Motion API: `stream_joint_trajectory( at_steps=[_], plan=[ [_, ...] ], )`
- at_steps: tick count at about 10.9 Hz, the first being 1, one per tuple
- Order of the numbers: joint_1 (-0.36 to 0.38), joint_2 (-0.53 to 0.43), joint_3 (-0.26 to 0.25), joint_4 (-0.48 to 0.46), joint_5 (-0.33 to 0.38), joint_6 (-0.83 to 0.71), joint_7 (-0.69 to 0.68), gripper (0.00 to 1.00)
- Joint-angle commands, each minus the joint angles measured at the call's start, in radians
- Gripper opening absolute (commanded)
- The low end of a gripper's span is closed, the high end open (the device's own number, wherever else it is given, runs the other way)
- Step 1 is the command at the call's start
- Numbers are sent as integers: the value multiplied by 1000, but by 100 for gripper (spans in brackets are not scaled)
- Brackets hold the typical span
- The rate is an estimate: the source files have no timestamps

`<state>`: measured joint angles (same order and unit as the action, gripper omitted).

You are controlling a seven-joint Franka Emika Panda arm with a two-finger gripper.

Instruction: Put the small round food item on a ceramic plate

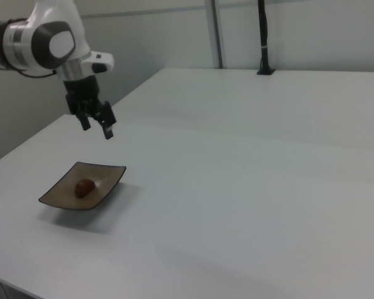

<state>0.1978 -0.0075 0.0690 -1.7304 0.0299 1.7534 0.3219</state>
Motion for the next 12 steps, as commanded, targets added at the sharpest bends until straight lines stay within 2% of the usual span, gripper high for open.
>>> stream_joint_trajectory(
  at_steps=[1, 3, 6, 12],
  plan=[
    [8, -38, -112, 5, -1, -61, -154, 100],
    [3, -38, -155, 3, -2, -54, -289, 100],
    [-23, -45, -158, 3, 13, -25, -455, 100],
    [-23, -45, -103, 6, 31, -26, -445, 100]
  ],
)
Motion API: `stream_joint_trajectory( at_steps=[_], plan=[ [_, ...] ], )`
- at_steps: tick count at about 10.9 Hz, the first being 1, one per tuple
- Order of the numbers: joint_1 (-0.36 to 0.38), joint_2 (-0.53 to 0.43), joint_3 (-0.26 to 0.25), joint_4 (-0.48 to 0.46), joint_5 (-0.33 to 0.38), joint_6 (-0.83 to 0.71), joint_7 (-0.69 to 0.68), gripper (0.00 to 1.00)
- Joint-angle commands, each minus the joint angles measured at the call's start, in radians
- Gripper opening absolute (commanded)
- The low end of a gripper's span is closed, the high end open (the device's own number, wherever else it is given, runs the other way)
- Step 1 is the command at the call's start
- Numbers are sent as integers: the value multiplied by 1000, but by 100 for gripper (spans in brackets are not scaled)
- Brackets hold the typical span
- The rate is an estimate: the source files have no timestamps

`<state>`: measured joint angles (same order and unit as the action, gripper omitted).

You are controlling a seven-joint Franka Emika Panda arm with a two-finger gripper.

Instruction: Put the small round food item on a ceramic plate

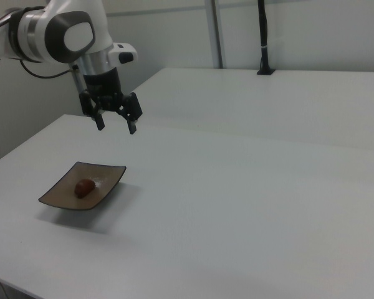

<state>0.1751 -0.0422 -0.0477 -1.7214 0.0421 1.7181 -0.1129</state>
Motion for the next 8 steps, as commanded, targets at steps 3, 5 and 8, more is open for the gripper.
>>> stream_joint_trajectory(
  at_steps=[3, 5, 8],
  plan=[
    [1, -2, 16, 16, 19, 12, 41, 100],
    [1, -2, 16, 16, 18, 12, 41, 100],
    [1, -2, 16, 16, 18, 12, 41, 100]
  ],
)
